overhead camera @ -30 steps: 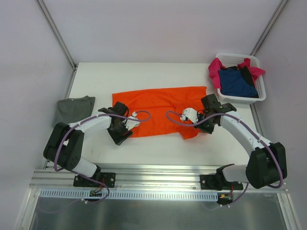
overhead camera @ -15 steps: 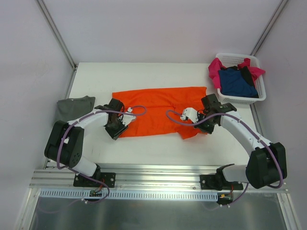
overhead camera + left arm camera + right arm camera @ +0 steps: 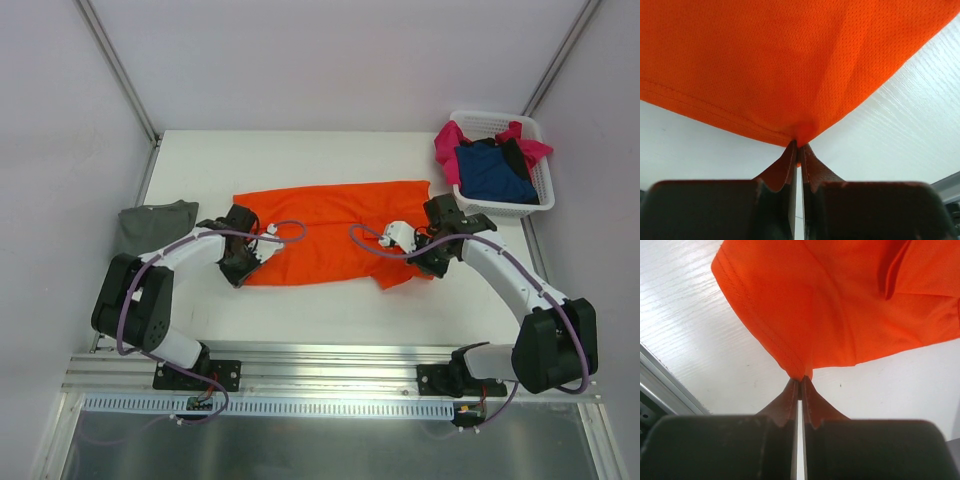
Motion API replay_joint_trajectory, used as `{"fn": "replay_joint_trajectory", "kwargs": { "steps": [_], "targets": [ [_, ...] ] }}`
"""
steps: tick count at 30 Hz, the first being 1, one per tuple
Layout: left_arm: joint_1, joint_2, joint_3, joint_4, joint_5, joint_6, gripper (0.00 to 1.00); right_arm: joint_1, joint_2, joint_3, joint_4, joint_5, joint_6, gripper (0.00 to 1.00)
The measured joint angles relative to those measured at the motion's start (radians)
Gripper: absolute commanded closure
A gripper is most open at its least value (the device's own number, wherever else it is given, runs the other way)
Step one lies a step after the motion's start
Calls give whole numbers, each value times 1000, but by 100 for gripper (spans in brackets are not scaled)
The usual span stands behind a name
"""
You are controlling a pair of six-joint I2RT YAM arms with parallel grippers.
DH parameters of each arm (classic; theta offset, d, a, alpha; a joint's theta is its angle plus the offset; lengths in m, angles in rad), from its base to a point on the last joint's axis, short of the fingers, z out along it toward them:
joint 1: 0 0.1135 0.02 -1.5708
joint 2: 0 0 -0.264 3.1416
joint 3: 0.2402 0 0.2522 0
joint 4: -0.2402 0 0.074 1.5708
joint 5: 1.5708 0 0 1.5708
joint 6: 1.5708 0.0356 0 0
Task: Fold and stack the t-shirts
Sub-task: Grap the side of the flattened tshirt closest away from the robot with both arms, then fold the other side of the tshirt into a rectangle
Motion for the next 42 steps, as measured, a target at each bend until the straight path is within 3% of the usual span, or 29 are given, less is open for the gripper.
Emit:
{"fn": "replay_joint_trajectory", "kwargs": {
  "steps": [9,16,33,42],
  "targets": [
    [0,-166,19,-66,-5,79,100,-57,-5,66,1,-9,34,99],
    [0,-181,115,-104,-5,106,100,-65,14,163,5,-17,72,99],
    [85,60,378,-113,1,118,100,-129,232,379,57,-17,121,99],
    [109,203,544,-113,14,124,100,-135,445,622,98,-8,137,99]
  ]
}}
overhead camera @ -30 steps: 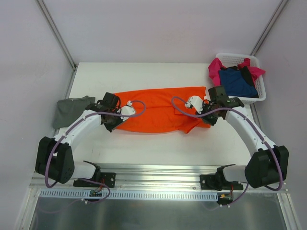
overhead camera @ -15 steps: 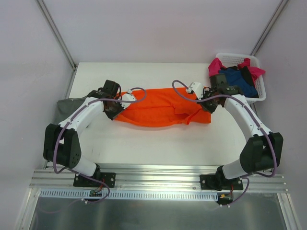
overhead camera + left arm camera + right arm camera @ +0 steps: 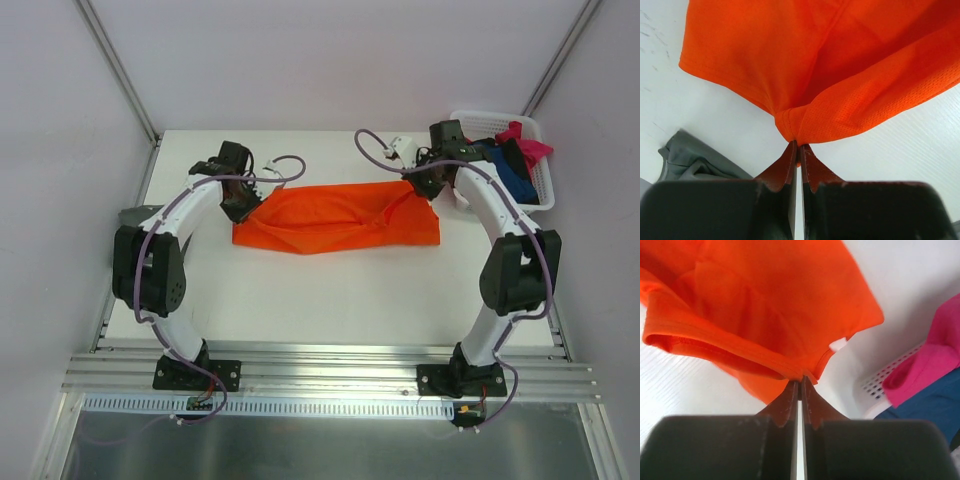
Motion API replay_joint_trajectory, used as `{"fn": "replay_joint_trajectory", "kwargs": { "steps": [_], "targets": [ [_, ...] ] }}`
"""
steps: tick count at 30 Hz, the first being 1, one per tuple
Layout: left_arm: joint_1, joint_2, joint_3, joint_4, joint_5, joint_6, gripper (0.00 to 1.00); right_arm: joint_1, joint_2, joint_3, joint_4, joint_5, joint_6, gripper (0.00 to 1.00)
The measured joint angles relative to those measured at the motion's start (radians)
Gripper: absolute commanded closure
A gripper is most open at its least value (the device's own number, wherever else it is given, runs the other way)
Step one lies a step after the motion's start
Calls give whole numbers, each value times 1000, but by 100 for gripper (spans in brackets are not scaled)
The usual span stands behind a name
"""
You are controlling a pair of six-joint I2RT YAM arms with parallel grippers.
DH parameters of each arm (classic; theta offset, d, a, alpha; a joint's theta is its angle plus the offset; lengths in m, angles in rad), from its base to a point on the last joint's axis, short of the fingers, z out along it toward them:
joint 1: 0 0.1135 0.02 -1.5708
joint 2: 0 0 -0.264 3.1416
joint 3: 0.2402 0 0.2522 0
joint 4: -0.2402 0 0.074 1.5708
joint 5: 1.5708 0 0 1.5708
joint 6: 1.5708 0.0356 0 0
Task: Fold and stack the t-shirts
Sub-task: Fold the other side of the tshirt into a rectangle
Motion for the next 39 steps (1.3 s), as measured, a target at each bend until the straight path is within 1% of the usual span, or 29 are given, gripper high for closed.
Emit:
{"fn": "replay_joint_trajectory", "kwargs": {
  "steps": [9,15,21,33,34,35,36,37,38,39],
  "targets": [
    [59,180,135,-11,0,9,100,-3,254,209,31,17,4,99],
    [89,303,224,-14,-1,4,100,-10,400,292,40,33,6,99],
    [92,369,272,-15,-1,-9,100,-13,446,312,55,51,20,99],
    [106,376,280,-13,-3,-68,100,-12,463,340,106,92,56,99],
    [111,376,280,-13,-5,-77,93,-10,467,349,108,95,56,99],
    [116,375,280,-12,-11,-85,60,-8,472,358,111,98,58,99],
    [121,374,280,-9,-23,-87,48,-7,477,365,118,103,61,99],
    [127,373,278,-6,-30,-106,30,-6,481,370,121,106,63,99],
    [132,370,276,1,-39,-110,1,-3,485,377,124,109,65,99],
    [137,364,275,5,-54,-119,1,0,489,381,129,113,67,99]
  ]
}}
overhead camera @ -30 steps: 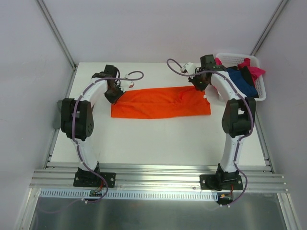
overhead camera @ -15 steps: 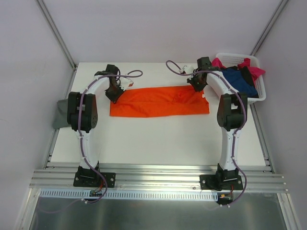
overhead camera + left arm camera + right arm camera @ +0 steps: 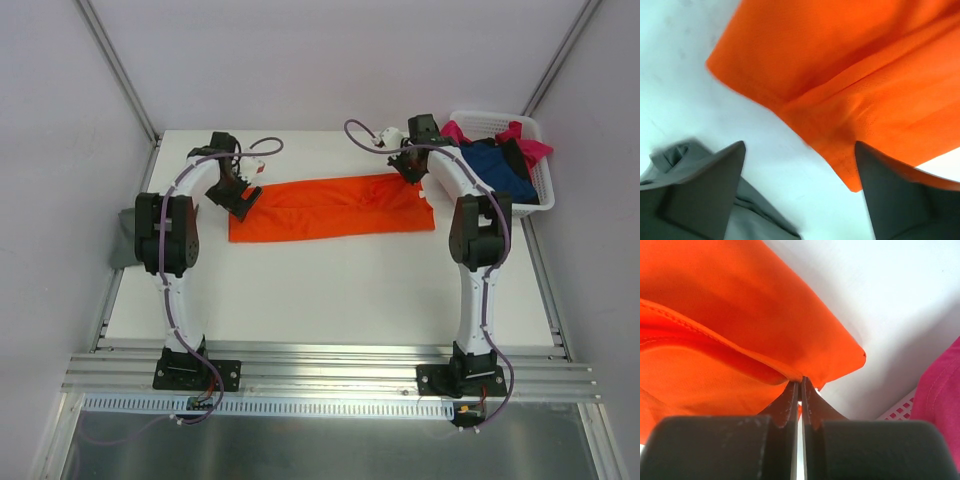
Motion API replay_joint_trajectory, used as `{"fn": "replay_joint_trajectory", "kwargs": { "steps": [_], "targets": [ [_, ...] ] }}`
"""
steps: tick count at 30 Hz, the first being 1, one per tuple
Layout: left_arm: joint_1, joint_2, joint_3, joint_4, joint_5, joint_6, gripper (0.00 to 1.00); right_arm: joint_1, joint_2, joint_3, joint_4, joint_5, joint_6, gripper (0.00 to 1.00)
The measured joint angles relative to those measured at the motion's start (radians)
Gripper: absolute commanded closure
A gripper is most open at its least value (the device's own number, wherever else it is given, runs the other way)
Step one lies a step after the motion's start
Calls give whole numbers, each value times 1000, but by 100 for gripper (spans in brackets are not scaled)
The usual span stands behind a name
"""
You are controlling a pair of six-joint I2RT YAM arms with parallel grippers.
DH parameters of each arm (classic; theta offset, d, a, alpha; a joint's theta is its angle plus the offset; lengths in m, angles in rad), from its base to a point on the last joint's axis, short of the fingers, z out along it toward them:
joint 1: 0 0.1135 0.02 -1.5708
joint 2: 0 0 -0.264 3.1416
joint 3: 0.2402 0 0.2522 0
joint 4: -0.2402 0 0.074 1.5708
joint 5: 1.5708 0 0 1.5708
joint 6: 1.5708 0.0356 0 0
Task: Fold and stack the t-shirts
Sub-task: Fold the other side of the tshirt into a rectangle
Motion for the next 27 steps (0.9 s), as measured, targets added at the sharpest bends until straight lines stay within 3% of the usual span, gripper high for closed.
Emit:
{"fn": "replay_joint_trajectory", "kwargs": {
  "steps": [4,5,7,8,11,13,19,23,27],
  "targets": [
    [11,-39,-1,13,-28,-37,1,13,8,6,7,10,5,99],
    [11,-56,-1,15,-29,-44,1,17,10,6,10,12,6,94],
    [4,-95,-1,22,-29,-53,1,25,12,8,17,24,13,72],
    [-2,-114,-1,26,-30,-56,1,28,12,8,21,34,19,53],
    [-28,-166,-1,34,-31,-68,1,37,12,4,48,90,26,29],
    [-47,-189,-1,35,-30,-76,1,42,2,-16,78,128,34,23],
    [-105,-233,-6,35,-32,-114,1,38,-132,-117,28,140,82,16],
    [-122,-257,-38,32,-19,-178,1,35,-269,-101,-89,53,198,4],
    [-105,-255,-41,17,53,-252,1,28,-365,-65,-188,-105,381,11]
  ]
}}
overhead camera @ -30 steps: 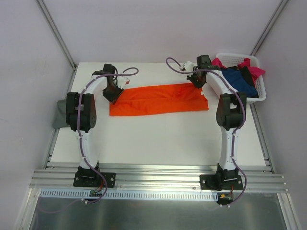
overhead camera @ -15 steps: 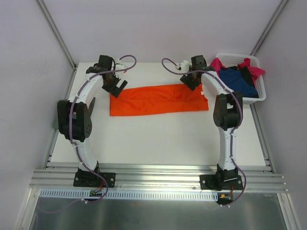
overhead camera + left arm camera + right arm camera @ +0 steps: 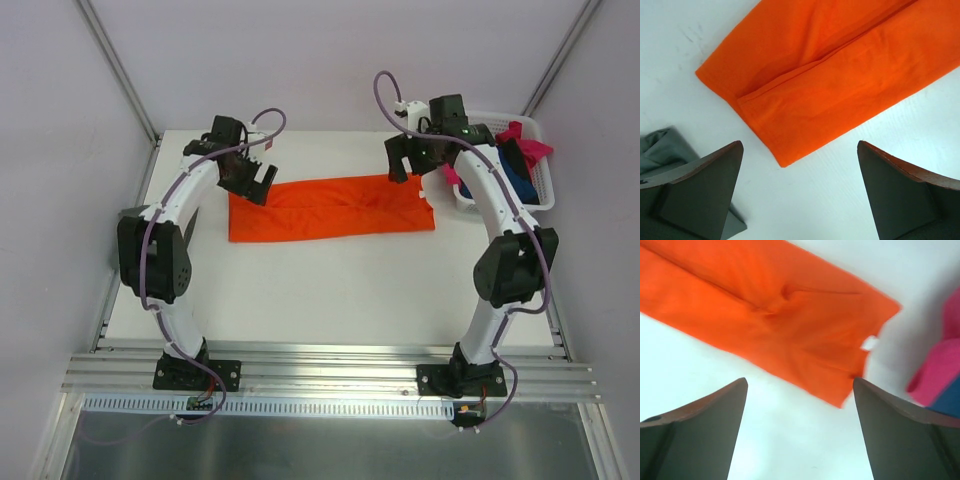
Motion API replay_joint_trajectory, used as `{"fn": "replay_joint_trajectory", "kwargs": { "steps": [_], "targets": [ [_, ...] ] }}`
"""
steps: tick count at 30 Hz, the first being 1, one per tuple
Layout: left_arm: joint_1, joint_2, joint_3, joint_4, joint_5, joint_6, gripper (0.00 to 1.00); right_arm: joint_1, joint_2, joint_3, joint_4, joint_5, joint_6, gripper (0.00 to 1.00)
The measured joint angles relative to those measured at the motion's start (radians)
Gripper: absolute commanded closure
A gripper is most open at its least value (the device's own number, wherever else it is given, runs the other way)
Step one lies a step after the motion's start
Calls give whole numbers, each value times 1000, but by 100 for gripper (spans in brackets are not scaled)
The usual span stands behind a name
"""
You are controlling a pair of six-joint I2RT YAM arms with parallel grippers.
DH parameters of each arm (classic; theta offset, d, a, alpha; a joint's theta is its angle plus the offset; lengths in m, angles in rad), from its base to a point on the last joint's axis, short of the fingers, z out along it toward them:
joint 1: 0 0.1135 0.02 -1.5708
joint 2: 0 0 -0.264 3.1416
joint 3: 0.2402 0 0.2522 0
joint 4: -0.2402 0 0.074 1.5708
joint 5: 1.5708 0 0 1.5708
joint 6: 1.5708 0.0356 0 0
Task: Fold and stack the t-shirts
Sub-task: Fold the other side of the tshirt into a rectangle, then rotate the tshirt 90 degrees
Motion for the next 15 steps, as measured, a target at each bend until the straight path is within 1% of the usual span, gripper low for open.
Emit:
{"fn": "replay_joint_trajectory", "kwargs": {
  "steps": [2,5,7,8,10,15],
  "targets": [
    [17,17,27,-25,63,-45,1,-8,-35,-45,1,-82,103,7],
    [28,77,107,-35,144,-109,1,-21,-45,-125,-10,-175,207,1],
    [27,112,130,-31,176,-132,1,-25,-18,-156,-27,-224,249,1],
    [21,124,130,-34,186,-135,1,-27,3,-158,-36,-249,263,3],
    [3,150,130,-43,194,-137,1,-30,56,-145,-44,-300,293,3],
    [-39,217,155,-73,241,-135,1,-36,223,-4,-56,-382,356,3]
  ]
}}
